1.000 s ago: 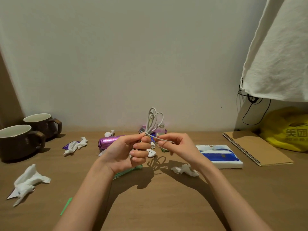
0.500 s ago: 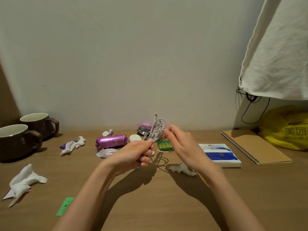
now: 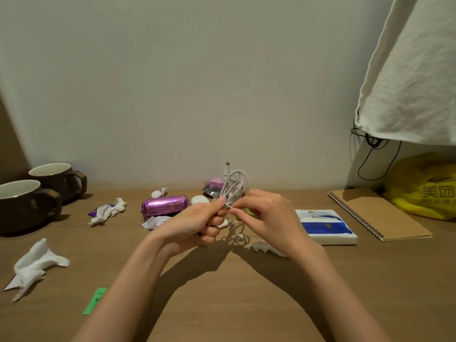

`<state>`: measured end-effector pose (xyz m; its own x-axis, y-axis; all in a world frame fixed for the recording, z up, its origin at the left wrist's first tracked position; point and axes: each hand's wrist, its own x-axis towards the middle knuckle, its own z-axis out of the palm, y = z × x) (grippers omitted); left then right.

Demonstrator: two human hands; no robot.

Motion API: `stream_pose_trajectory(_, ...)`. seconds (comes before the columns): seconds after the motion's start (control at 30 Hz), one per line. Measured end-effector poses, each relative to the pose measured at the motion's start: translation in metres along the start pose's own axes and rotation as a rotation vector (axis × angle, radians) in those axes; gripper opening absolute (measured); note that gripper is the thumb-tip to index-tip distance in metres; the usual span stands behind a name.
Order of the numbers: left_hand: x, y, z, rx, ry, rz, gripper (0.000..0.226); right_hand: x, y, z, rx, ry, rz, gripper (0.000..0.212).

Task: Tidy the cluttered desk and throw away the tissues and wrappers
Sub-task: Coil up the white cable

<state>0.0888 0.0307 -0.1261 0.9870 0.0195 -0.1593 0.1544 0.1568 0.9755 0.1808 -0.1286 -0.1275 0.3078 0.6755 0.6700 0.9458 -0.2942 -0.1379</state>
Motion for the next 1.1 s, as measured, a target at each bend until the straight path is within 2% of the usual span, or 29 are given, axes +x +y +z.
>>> stream_pose_trajectory(0.07, 0.001, 0.001, -0.002, -0.067, 0.005, -0.02, 0.036, 0.001, 0.004, 0.0, 0.162, 0.002, 0.097, 0.012)
stream_pose_trajectory(0.13, 0.0, 0.003, -0.004, -0.161, -0.016, -0.032, 0.037, 0.001, 0.008, -0.001, 0.352, -0.053, 0.245, 0.026)
stream_pose_trajectory(0.23, -0.004, 0.003, -0.008, -0.256, -0.067, -0.027, 0.032, -0.001, 0.016, 0.004, 0.481, -0.233, 0.388, 0.05)
stream_pose_trajectory(0.33, -0.005, 0.001, -0.015, -0.372, -0.158, -0.035, 0.032, -0.005, 0.016, 0.017, 0.573, -0.417, 0.456, 0.066)
stream_pose_trajectory(0.43, -0.005, -0.002, -0.022, -0.535, -0.314, -0.056, 0.03, -0.005, 0.005, 0.03, 0.674, -0.457, 0.418, 0.05)
stream_pose_trajectory(0.53, -0.004, -0.004, -0.028, -0.669, -0.452, -0.062, 0.028, -0.002, -0.005, 0.044, 0.773, -0.387, 0.43, 0.034)
stream_pose_trajectory(0.73, 0.0, -0.006, -0.034, -0.77, -0.531, -0.07, 0.029, 0.001, -0.016, 0.062, 0.805, -0.352, 0.463, 0.017)
stream_pose_trajectory(0.87, 0.0, -0.006, -0.042, -0.772, -0.472, -0.085, 0.03, 0.001, -0.01, 0.056, 0.8, -0.283, 0.473, 0.015)
stream_pose_trajectory(0.93, -0.002, -0.002, -0.043, -0.711, -0.332, -0.073, 0.031, 0.002, -0.005, 0.047, 0.82, -0.236, 0.517, 0.017)
stream_pose_trajectory(1.03, -0.004, 0.002, -0.037, -0.621, -0.053, -0.054, 0.033, 0.002, 0.008, 0.033, 0.722, -0.169, 0.565, 0.019)
stream_pose_trajectory(1.1, -0.002, 0.001, -0.036, -0.635, 0.046, -0.044, 0.038, 0.0, 0.018, 0.026, 0.65, -0.136, 0.577, 0.019)
